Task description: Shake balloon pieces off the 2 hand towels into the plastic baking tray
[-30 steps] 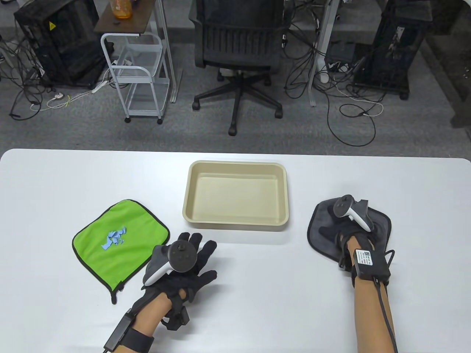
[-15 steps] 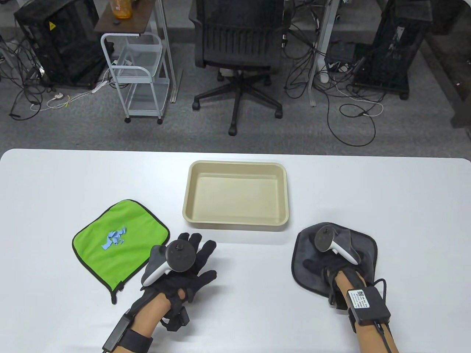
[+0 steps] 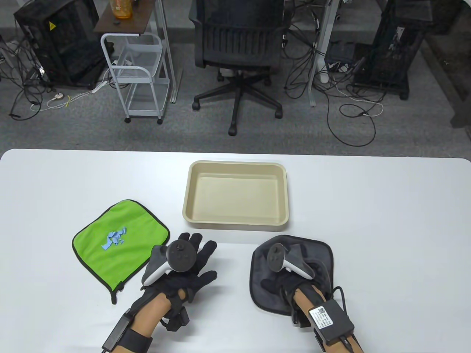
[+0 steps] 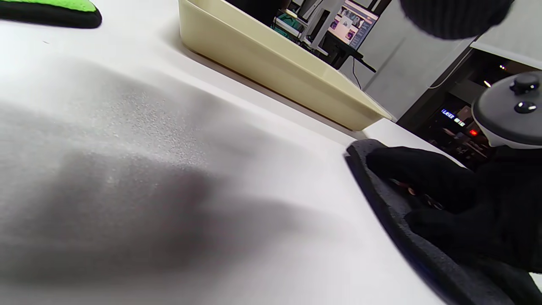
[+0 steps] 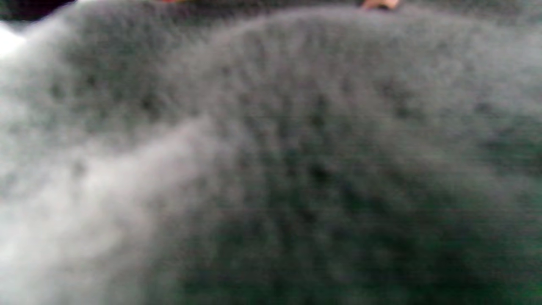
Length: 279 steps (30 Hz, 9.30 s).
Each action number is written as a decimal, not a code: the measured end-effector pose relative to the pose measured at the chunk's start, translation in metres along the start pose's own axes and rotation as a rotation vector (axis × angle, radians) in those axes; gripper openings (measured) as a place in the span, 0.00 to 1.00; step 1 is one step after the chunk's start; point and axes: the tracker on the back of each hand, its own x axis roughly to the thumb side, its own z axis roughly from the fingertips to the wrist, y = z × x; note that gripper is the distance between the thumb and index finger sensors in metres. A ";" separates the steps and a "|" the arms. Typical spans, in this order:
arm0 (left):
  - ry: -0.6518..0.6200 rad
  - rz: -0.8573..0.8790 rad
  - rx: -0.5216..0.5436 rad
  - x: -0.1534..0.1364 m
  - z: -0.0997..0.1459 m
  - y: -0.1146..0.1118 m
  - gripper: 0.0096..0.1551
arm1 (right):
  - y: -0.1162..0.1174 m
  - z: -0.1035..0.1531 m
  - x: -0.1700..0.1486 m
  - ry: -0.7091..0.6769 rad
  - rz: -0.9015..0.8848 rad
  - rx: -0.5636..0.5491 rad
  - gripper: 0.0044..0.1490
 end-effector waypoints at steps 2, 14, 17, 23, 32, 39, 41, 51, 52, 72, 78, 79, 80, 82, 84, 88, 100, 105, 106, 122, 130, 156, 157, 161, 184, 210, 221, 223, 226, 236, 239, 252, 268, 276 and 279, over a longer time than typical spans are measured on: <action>0.004 0.005 0.004 -0.002 0.000 0.001 0.47 | 0.000 -0.002 0.020 -0.028 0.012 0.001 0.56; 0.037 0.050 0.007 -0.016 0.002 0.005 0.47 | 0.003 -0.005 0.087 -0.103 0.036 -0.017 0.56; 0.041 0.052 0.006 -0.017 0.001 0.005 0.47 | 0.003 -0.005 0.093 -0.098 0.032 -0.029 0.56; 0.044 0.056 0.010 -0.017 0.002 0.006 0.47 | 0.004 -0.006 0.093 -0.110 -0.002 -0.022 0.56; 0.051 0.056 0.002 -0.018 0.002 0.007 0.47 | -0.043 0.018 0.070 -0.148 -0.041 -0.192 0.54; 0.049 0.052 0.004 -0.018 0.001 0.006 0.47 | -0.067 0.029 -0.016 -0.004 -0.186 -0.410 0.49; 0.051 0.044 0.000 -0.018 0.000 0.005 0.47 | -0.059 0.023 -0.034 0.049 -0.226 -0.406 0.49; 0.065 0.045 -0.004 -0.020 -0.001 0.003 0.47 | -0.021 -0.013 -0.055 0.155 -0.293 -0.249 0.56; 0.068 0.043 -0.007 -0.021 -0.002 0.003 0.47 | -0.020 -0.015 -0.056 0.161 -0.290 -0.250 0.56; 0.076 0.027 -0.014 -0.020 -0.002 0.000 0.47 | -0.019 -0.016 -0.055 0.228 -0.339 -0.253 0.30; 0.157 0.012 0.003 -0.023 -0.004 -0.001 0.48 | -0.030 -0.006 -0.040 0.159 -0.347 -0.309 0.24; 0.173 0.017 0.010 -0.024 -0.003 -0.001 0.48 | -0.033 -0.004 -0.039 0.149 -0.354 -0.311 0.23; 0.184 0.019 0.018 -0.024 -0.004 -0.001 0.48 | -0.035 -0.002 -0.037 0.136 -0.373 -0.308 0.23; 0.211 0.027 0.036 -0.024 -0.004 -0.001 0.48 | -0.040 0.003 -0.032 0.107 -0.416 -0.319 0.24; 0.252 0.031 0.051 -0.022 -0.007 -0.003 0.49 | -0.044 0.008 -0.028 0.084 -0.413 -0.332 0.24; 0.295 0.018 0.026 -0.012 -0.017 -0.011 0.51 | -0.049 0.015 -0.019 0.037 -0.381 -0.360 0.25; 0.435 -0.185 0.012 0.002 -0.070 -0.029 0.49 | -0.046 0.012 -0.024 0.012 -0.378 -0.354 0.25; 0.470 -0.205 0.033 0.007 -0.074 -0.028 0.35 | -0.045 0.012 -0.026 -0.011 -0.353 -0.350 0.25; 0.473 -0.189 0.032 0.007 -0.075 -0.027 0.32 | -0.045 0.012 -0.026 -0.006 -0.343 -0.356 0.25; 0.443 -0.189 -0.080 0.039 -0.065 -0.002 0.18 | -0.061 0.015 -0.017 0.028 -0.419 -0.300 0.26; 0.446 -0.101 -0.210 0.057 -0.066 0.029 0.18 | -0.093 0.019 -0.003 0.025 -0.534 -0.192 0.26; 0.456 0.203 -0.084 0.070 -0.119 0.170 0.20 | -0.222 -0.032 0.008 0.070 -0.799 -0.190 0.26; 0.450 0.216 -0.080 0.071 -0.124 0.173 0.20 | -0.224 -0.037 0.004 0.080 -0.818 -0.200 0.26; 0.424 0.318 -0.009 0.073 -0.138 0.180 0.20 | -0.229 -0.048 -0.006 0.104 -0.899 -0.246 0.26; 0.093 0.608 0.553 0.018 -0.161 0.111 0.18 | -0.168 -0.064 -0.029 -0.068 -0.849 -0.920 0.23; 0.040 0.635 0.564 0.014 -0.149 0.104 0.18 | -0.161 -0.062 -0.012 -0.111 -0.724 -0.939 0.23; 0.049 0.637 0.559 0.016 -0.144 0.107 0.19 | -0.194 -0.050 -0.019 -0.094 -0.832 -0.970 0.23; 0.065 0.620 0.558 0.014 -0.142 0.104 0.20 | -0.200 -0.048 -0.017 -0.095 -0.839 -0.977 0.23; 0.075 0.616 0.527 0.008 -0.140 0.099 0.23 | -0.210 -0.046 -0.013 -0.097 -0.840 -0.970 0.23; 0.111 0.726 0.423 -0.018 -0.125 0.082 0.41 | -0.246 -0.039 0.003 -0.110 -0.777 -0.953 0.23; 0.104 0.720 0.411 -0.024 -0.114 0.080 0.42 | -0.253 -0.039 0.004 -0.099 -0.787 -0.921 0.23; -0.091 0.547 0.283 -0.014 -0.048 0.053 0.48 | -0.254 -0.032 0.000 -0.098 -0.741 -0.922 0.23; -0.140 0.262 0.080 -0.008 -0.008 -0.007 0.49 | -0.252 -0.018 -0.005 -0.126 -0.703 -0.923 0.23; -0.148 0.270 0.089 -0.008 -0.009 -0.006 0.50 | -0.265 0.013 -0.040 -0.072 -0.737 -0.990 0.23; -0.147 0.269 0.094 -0.009 -0.009 -0.005 0.50 | -0.269 0.029 -0.067 -0.027 -0.739 -1.021 0.23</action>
